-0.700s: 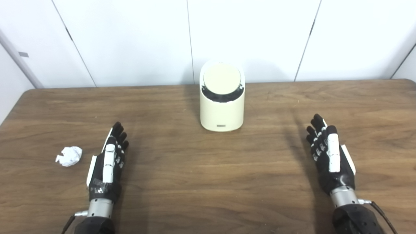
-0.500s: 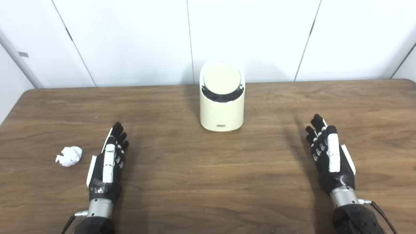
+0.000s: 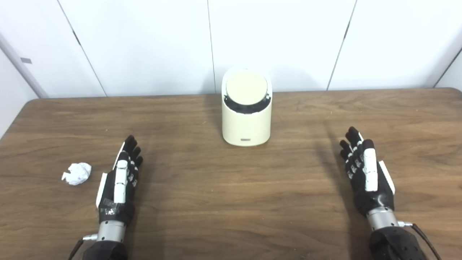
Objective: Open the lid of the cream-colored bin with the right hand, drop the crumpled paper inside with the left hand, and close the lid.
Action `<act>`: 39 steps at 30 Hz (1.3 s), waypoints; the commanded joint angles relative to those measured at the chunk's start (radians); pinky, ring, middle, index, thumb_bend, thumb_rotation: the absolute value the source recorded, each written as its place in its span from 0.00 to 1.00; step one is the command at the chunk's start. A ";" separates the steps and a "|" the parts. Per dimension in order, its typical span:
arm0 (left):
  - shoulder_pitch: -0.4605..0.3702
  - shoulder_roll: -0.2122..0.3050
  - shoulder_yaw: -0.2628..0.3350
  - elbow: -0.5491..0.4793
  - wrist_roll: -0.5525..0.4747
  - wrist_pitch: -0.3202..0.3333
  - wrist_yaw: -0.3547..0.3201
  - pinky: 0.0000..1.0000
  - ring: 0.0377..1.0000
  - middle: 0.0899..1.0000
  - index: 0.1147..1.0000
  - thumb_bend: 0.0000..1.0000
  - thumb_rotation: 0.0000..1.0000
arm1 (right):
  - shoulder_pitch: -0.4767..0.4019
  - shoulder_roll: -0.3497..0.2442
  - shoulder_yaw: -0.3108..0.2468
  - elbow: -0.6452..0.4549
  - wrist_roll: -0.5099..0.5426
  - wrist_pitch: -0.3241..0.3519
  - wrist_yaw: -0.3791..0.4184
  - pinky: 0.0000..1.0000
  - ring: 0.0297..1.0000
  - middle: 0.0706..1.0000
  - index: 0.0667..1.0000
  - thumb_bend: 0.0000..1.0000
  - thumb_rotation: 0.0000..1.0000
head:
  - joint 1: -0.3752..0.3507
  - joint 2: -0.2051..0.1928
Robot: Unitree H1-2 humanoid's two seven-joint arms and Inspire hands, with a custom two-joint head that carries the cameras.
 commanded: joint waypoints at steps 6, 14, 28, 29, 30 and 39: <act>0.010 -0.001 0.001 0.015 -0.002 -0.034 -0.005 1.00 1.00 1.00 0.99 0.42 0.88 | -0.018 -0.008 0.000 -0.017 0.002 -0.019 0.011 1.00 0.96 0.98 0.95 0.44 1.00 | -0.004 -0.003; 0.012 -0.003 -0.002 0.023 0.003 -0.042 -0.007 1.00 1.00 1.00 0.99 0.43 0.88 | -0.058 -0.004 -0.002 -0.040 -0.010 0.009 -0.006 0.99 0.96 0.98 0.94 0.46 1.00 | -0.013 -0.024; 0.029 -0.001 -0.009 0.034 0.011 -0.066 -0.008 1.00 1.00 1.00 1.00 0.43 0.88 | -0.142 -0.055 0.054 -0.065 -0.143 0.023 0.004 0.86 0.91 0.94 0.94 0.53 0.61 | -0.036 -0.087; 0.030 0.000 -0.009 0.036 0.012 -0.067 -0.009 1.00 1.00 1.00 1.00 0.43 0.89 | -0.151 -0.056 0.057 -0.064 -0.148 0.026 0.005 0.86 0.91 0.94 0.94 0.52 0.62 | -0.037 -0.097; 0.031 0.000 -0.009 0.037 0.011 -0.068 -0.011 1.00 1.00 1.00 1.00 0.44 0.89 | -0.159 -0.056 0.060 -0.063 -0.151 0.029 0.005 0.86 0.91 0.94 0.93 0.53 0.63 | -0.037 -0.097; 0.032 -0.001 -0.010 0.047 0.015 -0.074 -0.009 1.00 1.00 1.00 1.00 0.43 0.89 | -0.250 -0.058 0.081 -0.020 -0.177 0.010 0.008 0.85 0.89 0.93 0.93 0.55 0.66 | -0.044 -0.116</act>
